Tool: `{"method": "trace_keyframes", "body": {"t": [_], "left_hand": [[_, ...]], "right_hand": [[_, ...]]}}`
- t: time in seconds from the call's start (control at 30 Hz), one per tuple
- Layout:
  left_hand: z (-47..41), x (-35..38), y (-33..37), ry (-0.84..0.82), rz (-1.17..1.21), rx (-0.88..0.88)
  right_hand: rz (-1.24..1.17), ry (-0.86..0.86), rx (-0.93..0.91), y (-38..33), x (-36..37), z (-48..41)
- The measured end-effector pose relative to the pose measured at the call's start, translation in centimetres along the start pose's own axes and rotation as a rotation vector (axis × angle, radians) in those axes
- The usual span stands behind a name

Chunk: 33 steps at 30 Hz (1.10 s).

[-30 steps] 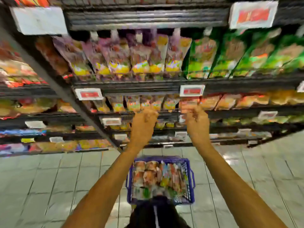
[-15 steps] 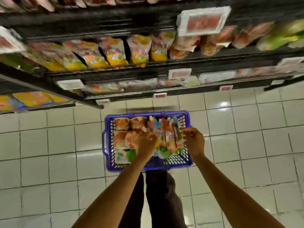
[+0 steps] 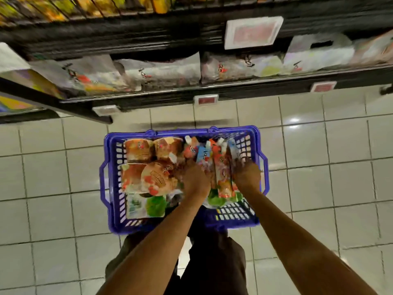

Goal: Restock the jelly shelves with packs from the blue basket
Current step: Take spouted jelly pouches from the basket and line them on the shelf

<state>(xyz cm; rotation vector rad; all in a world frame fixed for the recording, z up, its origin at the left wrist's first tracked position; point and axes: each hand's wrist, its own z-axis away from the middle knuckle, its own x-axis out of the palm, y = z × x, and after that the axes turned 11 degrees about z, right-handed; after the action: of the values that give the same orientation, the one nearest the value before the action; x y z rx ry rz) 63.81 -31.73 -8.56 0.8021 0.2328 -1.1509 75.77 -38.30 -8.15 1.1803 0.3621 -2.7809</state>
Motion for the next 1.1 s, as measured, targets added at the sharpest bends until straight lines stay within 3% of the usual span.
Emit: {"method": "trace_keyframes", "body": {"t": [0.1, 0.2, 0.3, 0.47, 0.63, 0.77, 0.87, 0.97, 1.1], "left_hand": [[-1.1, 0.2, -0.1, -0.022, -0.066, 0.017], [-1.7, -0.1, -1.4, -0.129, 0.03, 0.055], [-1.3, -0.6, -2.5, -0.127, 0.152, 0.121], [0.1, -2.1, -2.8, -0.144, 0.335, 0.143], [2.6, -6.6, -2.2, -0.233, 0.54, 0.084], [5.9, -12.9, -0.3, -0.203, 0.73, 0.005], [9.8, -18.4, 2.1, -0.181, 0.851, 0.042], [14.6, -24.4, 5.7, -0.131, 0.863, 0.138], [22.3, -32.7, 11.9, -0.074, 0.854, 0.336]], "right_hand": [[0.008, -0.16, 0.044, 0.0, 1.6, -0.4], [0.032, -0.16, 0.168, -0.6, 2.2, -0.2], [0.153, -0.192, 0.163, -0.6, 2.1, -0.7], [-0.084, -0.181, 0.229, -0.3, 1.9, 0.5], [-0.514, -0.521, 0.324, -0.7, -0.4, 3.8], [-0.754, -0.593, 0.174, -3.1, -5.5, 9.7], [-0.858, -0.539, 0.083, -5.8, -10.9, 14.5], [-0.922, -0.513, 0.029, -9.4, -17.0, 19.7], [-1.014, -0.414, -0.194, -14.1, -25.1, 27.4]]}}
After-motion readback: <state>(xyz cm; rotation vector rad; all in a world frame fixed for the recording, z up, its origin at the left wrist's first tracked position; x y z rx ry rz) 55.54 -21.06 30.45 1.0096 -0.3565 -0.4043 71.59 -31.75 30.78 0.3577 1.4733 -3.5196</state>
